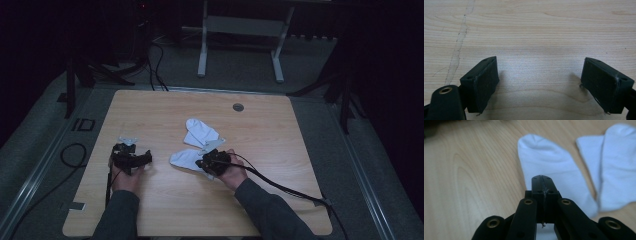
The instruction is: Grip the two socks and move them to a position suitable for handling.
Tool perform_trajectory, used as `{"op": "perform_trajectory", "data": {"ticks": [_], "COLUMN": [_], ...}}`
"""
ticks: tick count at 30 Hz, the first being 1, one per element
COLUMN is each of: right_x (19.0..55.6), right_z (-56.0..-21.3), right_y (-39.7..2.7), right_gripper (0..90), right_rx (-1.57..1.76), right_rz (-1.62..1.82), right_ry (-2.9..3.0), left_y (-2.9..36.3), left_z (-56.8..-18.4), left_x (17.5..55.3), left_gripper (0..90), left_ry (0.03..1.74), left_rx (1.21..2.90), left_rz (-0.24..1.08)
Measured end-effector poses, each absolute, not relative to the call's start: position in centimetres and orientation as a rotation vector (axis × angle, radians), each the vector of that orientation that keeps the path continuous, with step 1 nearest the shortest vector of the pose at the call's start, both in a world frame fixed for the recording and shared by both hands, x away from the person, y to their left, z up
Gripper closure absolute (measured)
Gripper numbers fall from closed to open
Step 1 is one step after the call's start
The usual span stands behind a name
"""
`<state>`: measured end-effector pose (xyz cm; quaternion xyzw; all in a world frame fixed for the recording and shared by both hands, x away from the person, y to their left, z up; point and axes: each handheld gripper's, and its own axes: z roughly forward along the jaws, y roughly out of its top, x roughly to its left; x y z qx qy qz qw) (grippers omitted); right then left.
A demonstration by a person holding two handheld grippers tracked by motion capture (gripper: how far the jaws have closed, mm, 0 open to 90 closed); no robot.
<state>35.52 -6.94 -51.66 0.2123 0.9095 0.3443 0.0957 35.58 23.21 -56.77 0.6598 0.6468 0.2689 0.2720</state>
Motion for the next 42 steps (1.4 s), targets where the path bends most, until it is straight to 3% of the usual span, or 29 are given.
{"op": "perform_trajectory", "data": {"ticks": [7, 23, 32, 42], "right_x": [35.7, 34.8, 35.7, 34.8], "right_z": [-54.4, -53.8, -53.4, -51.9], "right_y": [-6.4, -9.4, -12.1, -9.5], "right_gripper": [89.8, 83.5, 82.8, 71.4], "right_rx": [0.64, 0.438, 0.545, 0.489], "right_rz": [0.896, 0.834, 0.768, 0.851], "right_ry": [2.765, 2.9, 2.865, 2.833], "left_y": [23.2, 23.2, 23.2, 23.2], "left_z": [-56.8, -56.8, -56.8, -56.8], "left_x": [35.6, 35.6, 35.6, 35.6], "left_gripper": [14.6, 14.6, 14.5, 14.5], "left_ry": [1.742, 1.74, 1.738, 1.738], "left_rx": [1.778, 1.778, 1.779, 1.779], "left_rz": [0.723, 0.723, 0.723, 0.723]}}
